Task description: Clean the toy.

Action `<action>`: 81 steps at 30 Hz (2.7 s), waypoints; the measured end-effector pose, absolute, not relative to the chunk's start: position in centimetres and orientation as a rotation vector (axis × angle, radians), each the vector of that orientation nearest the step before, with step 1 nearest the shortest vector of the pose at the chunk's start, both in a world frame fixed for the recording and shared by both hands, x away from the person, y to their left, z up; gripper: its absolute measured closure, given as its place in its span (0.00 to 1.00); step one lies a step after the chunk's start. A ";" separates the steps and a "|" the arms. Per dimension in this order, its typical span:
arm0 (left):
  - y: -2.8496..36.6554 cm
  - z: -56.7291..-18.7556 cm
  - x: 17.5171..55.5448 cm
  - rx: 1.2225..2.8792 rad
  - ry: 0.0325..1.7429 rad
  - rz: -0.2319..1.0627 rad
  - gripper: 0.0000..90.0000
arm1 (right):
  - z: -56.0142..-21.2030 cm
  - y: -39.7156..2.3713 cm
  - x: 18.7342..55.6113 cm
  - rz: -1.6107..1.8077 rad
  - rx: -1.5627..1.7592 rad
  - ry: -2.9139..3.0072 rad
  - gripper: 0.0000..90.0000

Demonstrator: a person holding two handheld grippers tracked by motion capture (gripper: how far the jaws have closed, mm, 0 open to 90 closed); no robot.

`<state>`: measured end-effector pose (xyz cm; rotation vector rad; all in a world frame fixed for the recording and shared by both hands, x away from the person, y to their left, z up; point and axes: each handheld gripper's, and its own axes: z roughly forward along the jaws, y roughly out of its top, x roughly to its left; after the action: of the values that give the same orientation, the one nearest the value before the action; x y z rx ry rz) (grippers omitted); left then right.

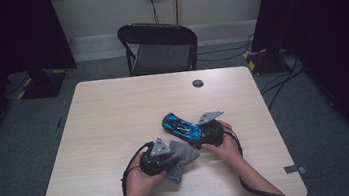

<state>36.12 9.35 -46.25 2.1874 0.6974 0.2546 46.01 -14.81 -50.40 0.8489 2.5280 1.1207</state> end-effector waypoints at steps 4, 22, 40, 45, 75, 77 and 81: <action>9.5 -45.9 36.5 2.183 0.708 0.264 0.85 | -50.4 -14.8 46.0 1.120 0.849 2.529 0.26; 10.5 -44.1 40.1 2.117 0.797 0.327 0.85 | -50.4 -14.8 46.0 1.121 0.844 2.529 0.26; 7.9 -44.4 43.9 2.126 0.843 0.338 0.85 | -50.4 -14.8 46.0 1.120 0.844 2.529 0.26; 6.1 -44.4 44.4 2.144 0.823 0.340 0.85 | -50.4 -14.8 46.0 1.120 0.844 2.529 0.26; 1.7 -46.6 44.9 2.227 0.729 0.380 0.85 | -50.4 -14.8 46.0 1.124 0.840 2.532 0.28; 1.6 -46.5 44.8 2.237 0.722 0.390 0.85 | -50.4 -14.8 46.0 1.124 0.842 2.528 0.28; 1.7 -46.4 44.9 2.246 0.722 0.409 0.85 | -50.4 -14.8 46.0 1.121 0.839 2.525 0.28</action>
<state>44.95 1.69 -46.38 2.2463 0.7221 0.4089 45.99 -14.79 -50.40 0.8390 2.5253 1.1213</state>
